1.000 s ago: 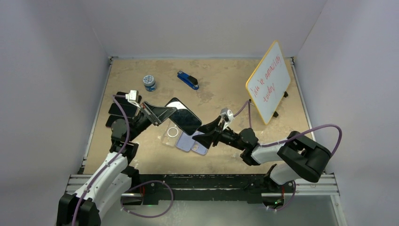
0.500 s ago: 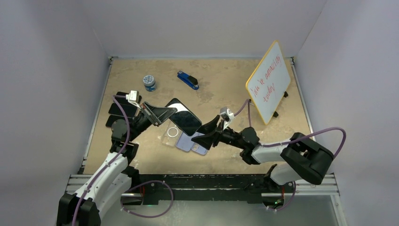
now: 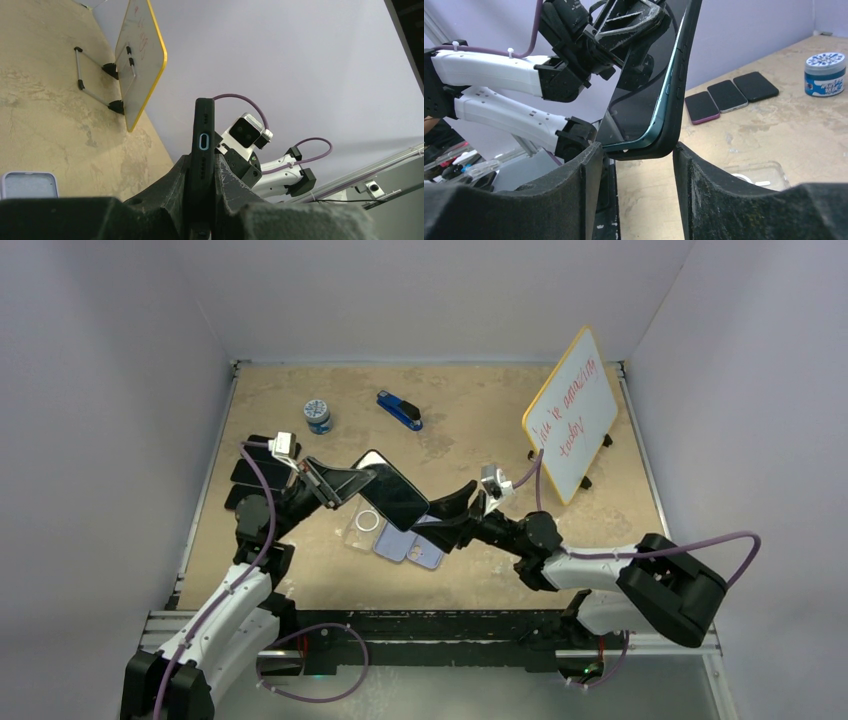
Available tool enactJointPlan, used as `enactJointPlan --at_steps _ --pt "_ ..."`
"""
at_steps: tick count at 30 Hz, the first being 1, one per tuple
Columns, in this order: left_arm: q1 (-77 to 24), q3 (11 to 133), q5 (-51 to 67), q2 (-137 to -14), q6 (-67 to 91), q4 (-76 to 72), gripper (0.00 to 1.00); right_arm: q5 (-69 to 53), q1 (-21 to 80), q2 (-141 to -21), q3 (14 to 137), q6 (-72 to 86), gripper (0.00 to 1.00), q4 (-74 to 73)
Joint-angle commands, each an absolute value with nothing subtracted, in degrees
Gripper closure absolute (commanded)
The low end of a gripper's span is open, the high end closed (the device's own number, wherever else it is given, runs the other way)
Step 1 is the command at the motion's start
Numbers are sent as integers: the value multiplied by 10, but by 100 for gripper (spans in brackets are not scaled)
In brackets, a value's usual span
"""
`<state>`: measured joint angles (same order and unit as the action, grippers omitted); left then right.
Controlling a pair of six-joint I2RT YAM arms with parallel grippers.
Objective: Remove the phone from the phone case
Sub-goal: Remove the phone case from the phone.
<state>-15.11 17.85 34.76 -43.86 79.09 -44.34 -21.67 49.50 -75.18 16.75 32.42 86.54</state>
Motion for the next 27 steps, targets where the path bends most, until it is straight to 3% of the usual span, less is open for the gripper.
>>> enactJointPlan --at_steps 1,14,27 --pt "-150 178 365 -429 827 -525 100 -184 490 -732 172 296 46 1003" --pt "-150 171 392 -444 890 -602 100 -185 463 -733 161 291 68 996" --pt "-151 202 449 -456 854 -604 100 -250 456 -734 200 321 69 984"
